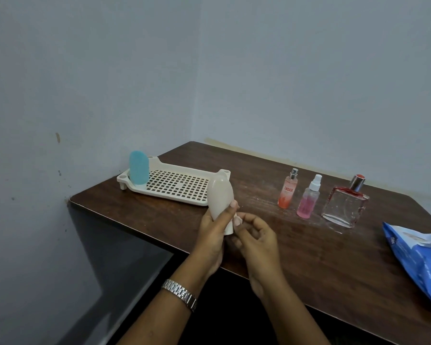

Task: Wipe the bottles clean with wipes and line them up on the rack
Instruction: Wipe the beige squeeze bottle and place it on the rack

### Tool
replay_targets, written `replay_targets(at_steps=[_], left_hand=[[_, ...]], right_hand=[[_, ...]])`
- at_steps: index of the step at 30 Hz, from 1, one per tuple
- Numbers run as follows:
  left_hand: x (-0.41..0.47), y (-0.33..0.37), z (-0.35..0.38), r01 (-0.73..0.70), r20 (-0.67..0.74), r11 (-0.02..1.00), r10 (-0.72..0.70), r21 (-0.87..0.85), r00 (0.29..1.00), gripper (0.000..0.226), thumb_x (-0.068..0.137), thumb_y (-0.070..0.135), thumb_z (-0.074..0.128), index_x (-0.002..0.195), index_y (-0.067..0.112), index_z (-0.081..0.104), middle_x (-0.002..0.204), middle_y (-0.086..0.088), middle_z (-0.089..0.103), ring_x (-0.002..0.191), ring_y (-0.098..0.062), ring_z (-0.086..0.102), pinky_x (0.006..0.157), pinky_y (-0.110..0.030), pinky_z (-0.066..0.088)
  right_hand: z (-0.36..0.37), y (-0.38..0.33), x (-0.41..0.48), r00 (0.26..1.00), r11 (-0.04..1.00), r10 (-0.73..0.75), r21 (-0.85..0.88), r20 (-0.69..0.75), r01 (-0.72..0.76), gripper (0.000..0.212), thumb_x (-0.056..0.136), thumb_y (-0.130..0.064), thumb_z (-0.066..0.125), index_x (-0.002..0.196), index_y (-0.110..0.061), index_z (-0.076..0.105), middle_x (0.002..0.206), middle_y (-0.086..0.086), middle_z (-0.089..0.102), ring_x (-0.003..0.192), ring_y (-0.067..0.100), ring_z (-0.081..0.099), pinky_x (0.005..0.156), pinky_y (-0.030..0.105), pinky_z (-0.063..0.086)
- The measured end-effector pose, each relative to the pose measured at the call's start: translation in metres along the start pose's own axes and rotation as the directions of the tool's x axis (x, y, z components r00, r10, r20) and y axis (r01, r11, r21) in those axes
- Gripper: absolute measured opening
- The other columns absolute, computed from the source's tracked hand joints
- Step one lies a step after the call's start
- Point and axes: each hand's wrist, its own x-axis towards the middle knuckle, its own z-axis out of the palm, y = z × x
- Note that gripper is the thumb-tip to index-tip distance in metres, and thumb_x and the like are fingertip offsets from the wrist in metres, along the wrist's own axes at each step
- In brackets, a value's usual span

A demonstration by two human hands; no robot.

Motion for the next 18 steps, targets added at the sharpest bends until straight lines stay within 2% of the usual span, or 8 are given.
replay_targets(at_steps=[2,5,7,10,12,15,17,18], left_hand=[[-0.001,0.000,0.001,-0.009,-0.006,1.000,0.008,-0.018,1.000,0.036,0.071,0.034,0.079,0.095,0.011,0.063,0.073,0.001,0.063,0.068,-0.011,0.062,0.062,-0.024,0.051],[0.000,-0.001,0.002,-0.051,-0.039,0.998,0.049,-0.028,0.998,0.037,0.071,0.040,0.071,0.095,0.013,0.061,0.076,0.004,0.060,0.064,-0.002,0.059,0.064,-0.022,0.049],[0.001,-0.004,0.001,-0.052,-0.023,0.999,0.052,0.013,0.998,0.045,0.070,0.050,0.075,0.093,0.014,0.062,0.076,-0.001,0.061,0.068,-0.009,0.059,0.069,-0.027,0.048],[0.001,-0.007,0.000,-0.060,0.011,0.996,0.059,0.060,0.998,0.045,0.072,0.052,0.072,0.093,0.013,0.063,0.077,-0.008,0.065,0.076,-0.021,0.062,0.073,-0.031,0.051],[0.000,-0.008,-0.001,-0.088,0.015,0.994,0.087,0.066,0.996,0.045,0.067,0.049,0.073,0.092,0.013,0.065,0.077,-0.003,0.069,0.078,-0.016,0.065,0.073,-0.027,0.053],[0.001,-0.007,-0.002,-0.149,-0.013,0.986,0.150,0.072,0.989,0.060,0.053,0.053,0.081,0.094,0.011,0.067,0.081,-0.002,0.072,0.080,-0.013,0.067,0.074,-0.024,0.055],[0.000,-0.006,0.000,-0.183,-0.071,0.982,0.185,0.040,0.980,0.054,0.058,0.045,0.086,0.092,0.008,0.067,0.082,-0.006,0.071,0.082,-0.018,0.066,0.073,-0.024,0.054],[0.000,-0.006,0.002,-0.190,-0.098,0.982,0.191,0.014,0.977,0.047,0.062,0.041,0.082,0.090,0.007,0.067,0.081,-0.007,0.070,0.082,-0.020,0.064,0.072,-0.025,0.053]], right_hand=[[0.000,0.002,-0.006,0.996,0.995,-0.085,-0.057,-0.009,0.084,0.009,0.087,-0.004,0.062,0.095,-0.004,0.067,0.090,0.010,0.073,0.088,0.019,0.069,0.079,0.029,0.056],[0.001,0.003,-0.011,0.980,0.971,-0.199,-0.131,0.005,0.198,0.014,0.084,0.005,0.062,0.088,-0.005,0.070,0.087,0.006,0.074,0.087,0.016,0.069,0.079,0.024,0.054],[0.001,0.002,-0.009,0.980,0.970,-0.200,-0.146,-0.005,0.197,0.015,0.083,0.006,0.061,0.087,-0.006,0.070,0.086,0.006,0.074,0.084,0.014,0.069,0.077,0.022,0.054],[-0.001,-0.001,0.000,0.996,0.994,-0.090,-0.062,-0.020,0.089,0.011,0.087,0.001,0.059,0.091,-0.005,0.068,0.087,0.009,0.073,0.081,0.012,0.068,0.072,0.019,0.054],[-0.003,-0.003,0.006,1.000,1.000,0.016,0.002,0.011,-0.016,0.010,0.090,-0.003,0.058,0.094,-0.006,0.066,0.093,0.012,0.072,0.086,0.015,0.068,0.076,0.022,0.055],[-0.004,-0.008,0.012,0.987,0.983,0.123,0.126,0.099,-0.135,0.014,0.092,-0.003,0.054,0.100,0.001,0.063,0.098,0.018,0.070,0.089,0.020,0.068,0.078,0.027,0.057],[-0.005,-0.013,0.013,0.980,0.968,0.143,0.188,0.136,-0.167,0.016,0.092,-0.002,0.052,0.103,0.004,0.062,0.095,0.016,0.071,0.086,0.019,0.068,0.073,0.025,0.057],[-0.006,-0.014,0.014,0.978,0.961,0.148,0.213,0.146,-0.178,0.017,0.092,-0.002,0.052,0.104,0.004,0.061,0.096,0.016,0.071,0.087,0.019,0.069,0.073,0.025,0.057]])
